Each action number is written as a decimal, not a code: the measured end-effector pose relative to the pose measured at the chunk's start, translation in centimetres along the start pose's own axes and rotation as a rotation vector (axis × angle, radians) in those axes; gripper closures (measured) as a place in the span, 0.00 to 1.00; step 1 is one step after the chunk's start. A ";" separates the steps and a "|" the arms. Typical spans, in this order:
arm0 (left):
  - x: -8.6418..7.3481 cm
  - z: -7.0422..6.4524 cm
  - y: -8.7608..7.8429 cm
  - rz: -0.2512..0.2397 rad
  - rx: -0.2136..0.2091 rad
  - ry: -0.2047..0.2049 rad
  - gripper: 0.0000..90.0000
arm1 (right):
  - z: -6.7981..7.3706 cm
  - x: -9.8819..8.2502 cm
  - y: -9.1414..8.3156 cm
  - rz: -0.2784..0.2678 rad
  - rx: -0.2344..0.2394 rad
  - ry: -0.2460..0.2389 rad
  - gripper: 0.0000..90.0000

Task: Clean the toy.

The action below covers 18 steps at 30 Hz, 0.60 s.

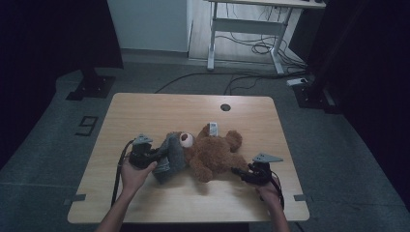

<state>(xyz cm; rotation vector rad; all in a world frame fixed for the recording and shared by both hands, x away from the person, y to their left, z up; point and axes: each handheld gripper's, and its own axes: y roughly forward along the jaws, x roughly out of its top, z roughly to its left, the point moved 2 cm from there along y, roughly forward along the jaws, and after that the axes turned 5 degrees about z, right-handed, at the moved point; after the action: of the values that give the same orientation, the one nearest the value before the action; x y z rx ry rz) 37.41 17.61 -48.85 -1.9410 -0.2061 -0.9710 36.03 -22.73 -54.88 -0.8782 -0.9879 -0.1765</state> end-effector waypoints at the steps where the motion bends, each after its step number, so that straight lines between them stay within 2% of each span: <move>1: -0.3 0.5 0.2 0.008 0.001 -0.014 0.86 | 0.0 0.0 0.0 0.000 0.000 0.000 0.61; 3: -0.7 1.5 0.7 0.027 0.020 -0.037 0.86 | 0.1 0.0 0.1 -0.001 -0.001 0.001 0.61; 5: -1.0 2.0 1.2 0.053 0.061 -0.032 0.86 | 0.1 0.0 0.1 0.000 0.000 0.001 0.61; 9: -1.5 2.5 2.3 0.094 0.104 -0.025 0.86 | 0.0 -0.1 0.2 0.004 0.000 0.001 0.61; 13: -2.2 3.1 3.2 0.128 0.104 -0.044 0.86 | 0.0 -0.1 0.2 0.007 -0.005 -0.007 0.61; 18: -2.0 3.4 2.2 0.110 0.072 -0.063 0.86 | 0.0 -0.1 0.4 0.011 -0.015 -0.014 0.61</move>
<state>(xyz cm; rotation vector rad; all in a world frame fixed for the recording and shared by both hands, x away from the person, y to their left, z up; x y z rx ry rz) 39.02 19.56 -52.67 -1.8976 -0.1669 -0.8205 36.16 -22.53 -55.19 -0.8996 -0.9953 -0.1687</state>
